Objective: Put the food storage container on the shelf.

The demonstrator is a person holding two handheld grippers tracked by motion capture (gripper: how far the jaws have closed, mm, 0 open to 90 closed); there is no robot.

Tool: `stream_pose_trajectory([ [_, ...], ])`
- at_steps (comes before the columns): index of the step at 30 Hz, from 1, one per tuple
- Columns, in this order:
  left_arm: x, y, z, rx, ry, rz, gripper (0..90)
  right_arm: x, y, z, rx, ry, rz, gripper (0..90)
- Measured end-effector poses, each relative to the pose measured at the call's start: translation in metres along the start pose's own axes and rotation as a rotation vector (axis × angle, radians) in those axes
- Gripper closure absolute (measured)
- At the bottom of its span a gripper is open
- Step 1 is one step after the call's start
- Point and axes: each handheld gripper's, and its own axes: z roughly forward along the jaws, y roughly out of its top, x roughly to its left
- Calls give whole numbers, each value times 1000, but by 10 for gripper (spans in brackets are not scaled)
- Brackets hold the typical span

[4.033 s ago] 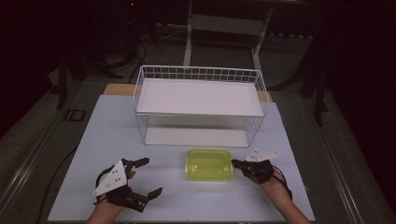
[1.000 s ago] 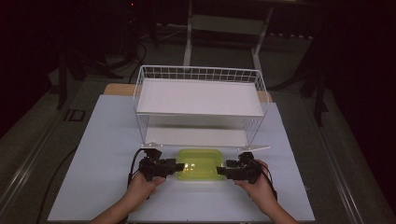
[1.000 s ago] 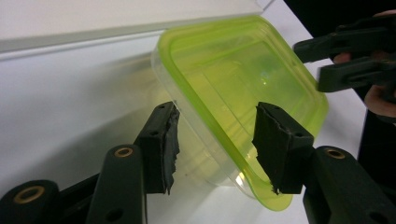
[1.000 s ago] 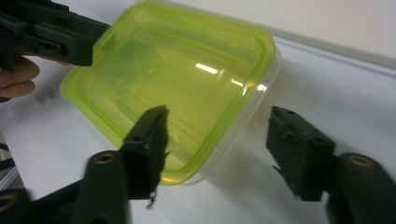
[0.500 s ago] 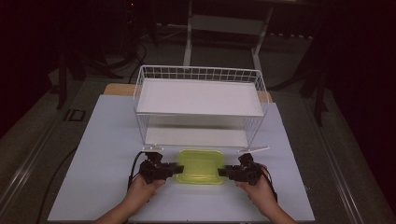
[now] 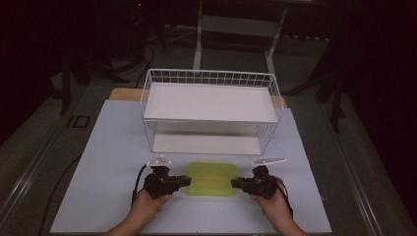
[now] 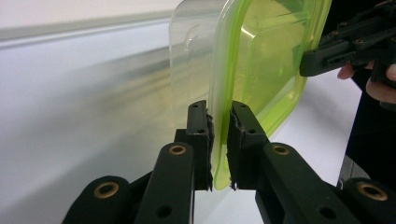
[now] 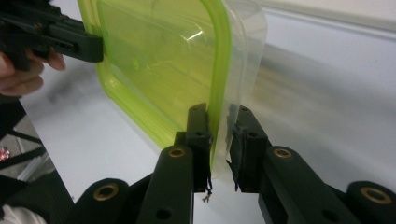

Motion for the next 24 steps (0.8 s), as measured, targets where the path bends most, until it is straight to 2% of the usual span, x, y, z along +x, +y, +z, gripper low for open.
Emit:
stream_pose_trajectory([
  [7, 2, 17, -4, -42, 18, 21, 810, 2, 17, -6, -52, -27, -17, 801],
  [14, 11, 37, 0, -98, 16, 7, 812, -4, 38, -8, -118, -46, -1, 803],
  [24, 34, 46, 19, -100, 46, -21, 813, -25, 52, 15, -120, -84, 49, 801],
])
